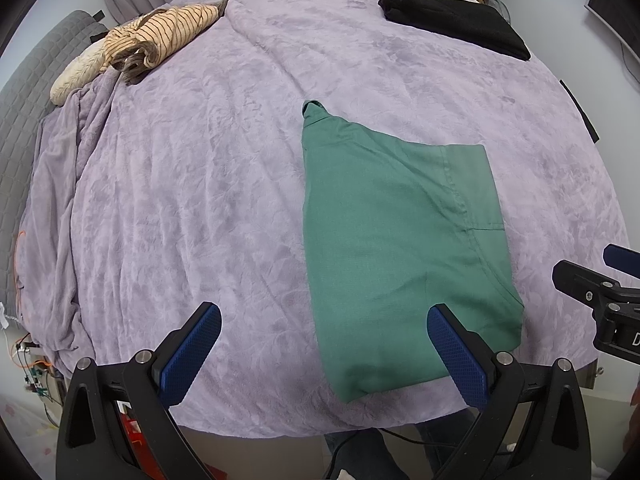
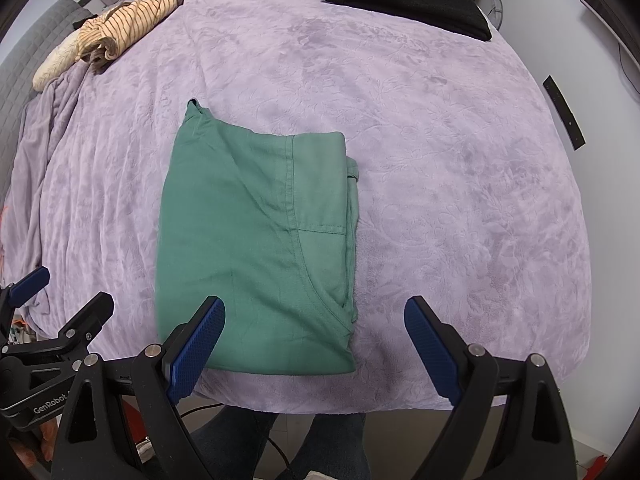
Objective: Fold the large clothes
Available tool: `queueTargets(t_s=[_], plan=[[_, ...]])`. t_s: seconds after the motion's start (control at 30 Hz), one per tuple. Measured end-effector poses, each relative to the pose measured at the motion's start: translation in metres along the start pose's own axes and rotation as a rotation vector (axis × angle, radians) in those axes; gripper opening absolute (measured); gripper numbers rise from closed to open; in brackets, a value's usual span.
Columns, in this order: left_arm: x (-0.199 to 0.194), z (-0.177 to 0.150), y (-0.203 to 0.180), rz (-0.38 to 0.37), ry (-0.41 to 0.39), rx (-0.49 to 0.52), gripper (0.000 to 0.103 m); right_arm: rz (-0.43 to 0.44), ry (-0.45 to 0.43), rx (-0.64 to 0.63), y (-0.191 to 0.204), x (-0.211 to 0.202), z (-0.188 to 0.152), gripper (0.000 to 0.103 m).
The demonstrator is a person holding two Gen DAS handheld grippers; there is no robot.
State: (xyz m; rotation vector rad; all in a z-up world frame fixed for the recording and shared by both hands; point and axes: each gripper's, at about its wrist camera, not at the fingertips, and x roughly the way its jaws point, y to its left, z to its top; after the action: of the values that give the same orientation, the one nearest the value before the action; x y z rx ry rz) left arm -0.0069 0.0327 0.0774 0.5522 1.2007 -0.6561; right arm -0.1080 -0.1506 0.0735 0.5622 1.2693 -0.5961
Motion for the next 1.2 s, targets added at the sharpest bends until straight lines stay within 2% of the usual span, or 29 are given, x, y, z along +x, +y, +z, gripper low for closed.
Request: queueTargets(t_s=[1.2], plan=[[0.001, -0.002, 0.011, 0.028, 0.007, -0.006, 0.103, 0.003, 0.007, -0.013, 0.0, 0.003, -0.003, 0.093]])
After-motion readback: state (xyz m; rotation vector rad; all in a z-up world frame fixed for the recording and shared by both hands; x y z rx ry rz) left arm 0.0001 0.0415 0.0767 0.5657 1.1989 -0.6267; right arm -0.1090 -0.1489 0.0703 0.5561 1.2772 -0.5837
